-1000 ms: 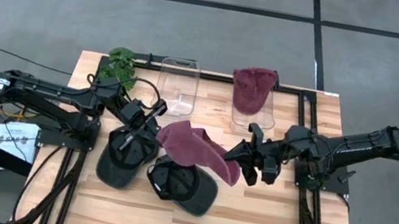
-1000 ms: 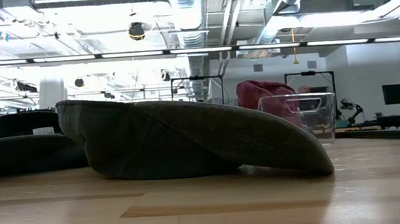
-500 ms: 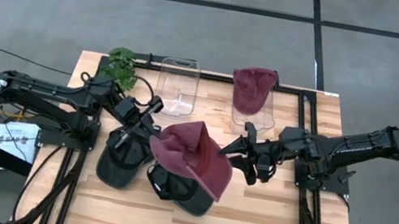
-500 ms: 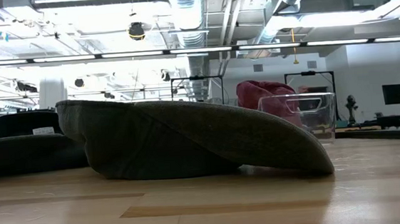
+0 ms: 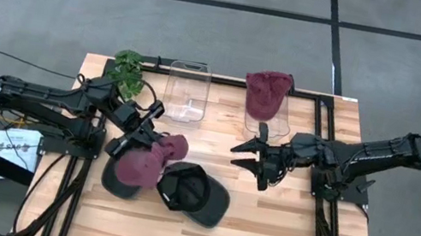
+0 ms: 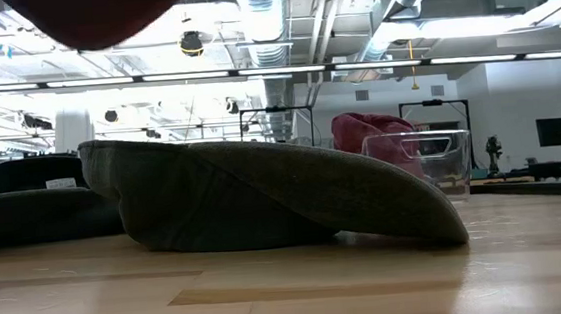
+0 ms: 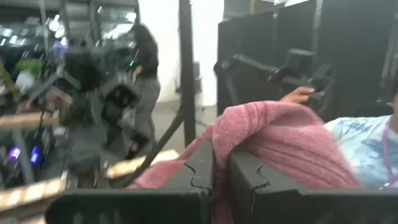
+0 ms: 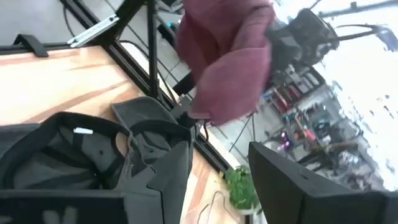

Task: Pick & Place hat
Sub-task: Put the red cap into the right transparent bin

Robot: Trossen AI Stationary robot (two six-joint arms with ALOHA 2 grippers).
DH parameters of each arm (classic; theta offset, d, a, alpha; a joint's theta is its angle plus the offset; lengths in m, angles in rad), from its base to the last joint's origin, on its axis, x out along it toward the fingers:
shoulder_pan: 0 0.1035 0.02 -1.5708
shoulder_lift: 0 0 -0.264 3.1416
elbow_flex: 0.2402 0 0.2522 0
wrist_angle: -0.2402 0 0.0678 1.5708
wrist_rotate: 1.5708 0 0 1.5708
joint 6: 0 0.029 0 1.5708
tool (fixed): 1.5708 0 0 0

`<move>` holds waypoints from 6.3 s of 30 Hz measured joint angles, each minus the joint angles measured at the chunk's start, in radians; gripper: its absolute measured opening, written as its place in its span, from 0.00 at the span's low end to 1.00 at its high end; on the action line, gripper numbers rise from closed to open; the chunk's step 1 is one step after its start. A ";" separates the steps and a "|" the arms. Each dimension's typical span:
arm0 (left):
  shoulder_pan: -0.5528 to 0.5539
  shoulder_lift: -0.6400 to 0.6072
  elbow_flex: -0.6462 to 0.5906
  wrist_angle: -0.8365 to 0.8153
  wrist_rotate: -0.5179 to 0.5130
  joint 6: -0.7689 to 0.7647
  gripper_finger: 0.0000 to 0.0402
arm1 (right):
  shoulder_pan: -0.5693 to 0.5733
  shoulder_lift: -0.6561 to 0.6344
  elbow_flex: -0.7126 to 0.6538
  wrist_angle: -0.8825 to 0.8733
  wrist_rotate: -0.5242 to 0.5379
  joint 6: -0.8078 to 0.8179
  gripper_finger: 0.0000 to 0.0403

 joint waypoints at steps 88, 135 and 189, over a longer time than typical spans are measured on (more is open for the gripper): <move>0.076 0.198 0.008 -0.033 -0.253 -0.192 0.05 | -0.332 0.383 0.417 -0.184 -0.511 0.871 0.34; 0.079 0.198 0.008 -0.033 -0.258 -0.172 0.07 | -0.249 0.456 0.417 -0.156 -0.439 0.858 0.01; 0.076 0.021 0.008 -0.002 -0.123 -0.139 0.44 | -0.630 0.285 0.646 -0.938 0.102 0.520 0.00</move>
